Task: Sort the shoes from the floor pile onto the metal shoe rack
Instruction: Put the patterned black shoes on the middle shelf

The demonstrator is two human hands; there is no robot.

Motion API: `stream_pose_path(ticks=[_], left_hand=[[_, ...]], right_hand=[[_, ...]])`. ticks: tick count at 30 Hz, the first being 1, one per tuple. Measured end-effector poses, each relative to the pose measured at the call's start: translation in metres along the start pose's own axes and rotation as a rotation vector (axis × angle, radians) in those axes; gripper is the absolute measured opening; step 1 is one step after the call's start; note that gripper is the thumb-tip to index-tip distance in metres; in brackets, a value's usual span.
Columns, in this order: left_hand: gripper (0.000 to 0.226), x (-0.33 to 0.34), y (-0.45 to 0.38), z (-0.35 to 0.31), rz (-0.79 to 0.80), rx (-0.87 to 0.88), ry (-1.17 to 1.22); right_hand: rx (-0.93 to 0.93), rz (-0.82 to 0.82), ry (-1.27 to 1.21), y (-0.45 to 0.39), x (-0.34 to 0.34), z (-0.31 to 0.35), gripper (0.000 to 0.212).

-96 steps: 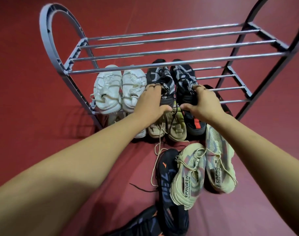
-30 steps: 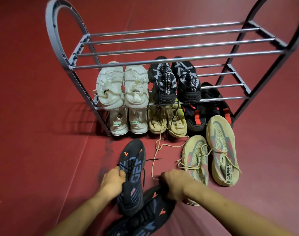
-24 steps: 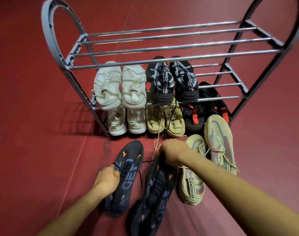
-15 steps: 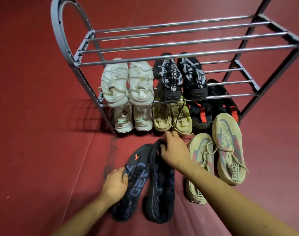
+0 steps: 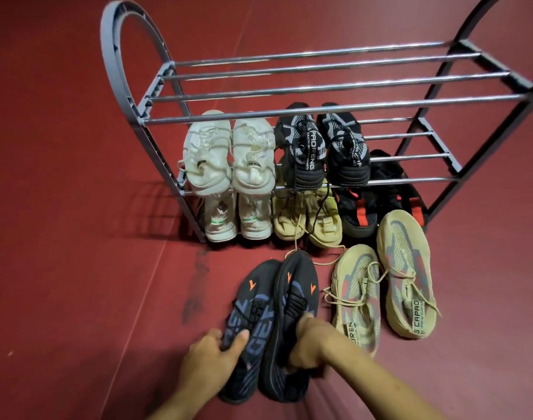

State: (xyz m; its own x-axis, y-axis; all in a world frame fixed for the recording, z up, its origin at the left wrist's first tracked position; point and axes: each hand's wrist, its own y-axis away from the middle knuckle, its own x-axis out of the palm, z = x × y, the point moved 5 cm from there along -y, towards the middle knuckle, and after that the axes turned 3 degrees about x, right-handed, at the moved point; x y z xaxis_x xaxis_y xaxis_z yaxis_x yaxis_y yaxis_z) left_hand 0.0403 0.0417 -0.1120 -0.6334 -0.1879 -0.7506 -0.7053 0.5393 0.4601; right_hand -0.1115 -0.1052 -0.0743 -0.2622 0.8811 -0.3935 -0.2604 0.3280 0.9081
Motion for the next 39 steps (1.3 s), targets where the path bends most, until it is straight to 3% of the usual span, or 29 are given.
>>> stream_pose_path(ticks=[3, 6, 8, 10, 12, 15, 17, 20, 24, 27, 29, 31, 35, 39], left_hand=[[0.052, 0.006, 0.011, 0.006, 0.192, -0.050, 0.162], [0.025, 0.005, 0.017, 0.005, 0.251, -0.092, 0.381], [0.023, -0.003, 0.025, 0.002, 0.286, -0.086, 0.461], [0.038, -0.015, 0.039, -0.004, 0.344, -0.031, 0.506], [0.031, -0.031, 0.060, -0.017, 0.376, 0.031, 0.509], [0.032, -0.057, 0.086, -0.040, 0.335, 0.102, 0.566], [0.021, -0.080, 0.097, -0.065, 0.257, 0.163, 0.577], [0.013, -0.127, 0.110, -0.104, 0.049, 0.199, 0.695], [0.034, -0.187, 0.129, -0.160, -0.019, 0.347, 0.791], [0.018, -0.224, 0.131, -0.200, -0.065, 0.547, 0.842], [0.017, -0.245, 0.109, -0.218, -0.105, 0.583, 0.851], [0.015, -0.265, 0.077, -0.238, -0.175, 0.568, 0.822], [0.038, -0.292, 0.005, -0.273, -0.284, 0.462, 0.752], [0.017, -0.293, -0.048, -0.279, -0.304, 0.345, 0.757]], right_hand=[[-0.007, -0.148, -0.199, -0.004, 0.008, -0.012, 0.073], [-0.046, -0.201, -0.328, 0.000, 0.005, -0.028, 0.068], [-0.096, -0.189, -0.513, 0.009, -0.002, -0.040, 0.050], [-0.139, -0.126, -0.653, 0.026, -0.006, -0.050, 0.027], [-0.160, -0.093, -0.707, 0.050, -0.009, -0.060, 0.025], [-0.225, -0.137, -0.776, 0.094, -0.019, -0.066, 0.047], [-0.308, -0.242, -0.800, 0.128, -0.033, -0.063, 0.040], [-0.428, -0.545, -0.692, 0.190, -0.071, -0.058, 0.028], [-0.548, -0.918, -0.563, 0.274, -0.115, -0.045, 0.038], [-0.594, -1.090, -0.543, 0.303, -0.150, -0.033, 0.040], [-0.604, -1.215, -0.504, 0.311, -0.184, -0.020, 0.048], [-0.583, -1.263, -0.479, 0.307, -0.227, -0.004, 0.048], [-0.468, -1.276, -0.459, 0.265, -0.301, 0.038, 0.041], [-0.511, -1.279, -0.470, 0.218, -0.334, 0.073, 0.041]])
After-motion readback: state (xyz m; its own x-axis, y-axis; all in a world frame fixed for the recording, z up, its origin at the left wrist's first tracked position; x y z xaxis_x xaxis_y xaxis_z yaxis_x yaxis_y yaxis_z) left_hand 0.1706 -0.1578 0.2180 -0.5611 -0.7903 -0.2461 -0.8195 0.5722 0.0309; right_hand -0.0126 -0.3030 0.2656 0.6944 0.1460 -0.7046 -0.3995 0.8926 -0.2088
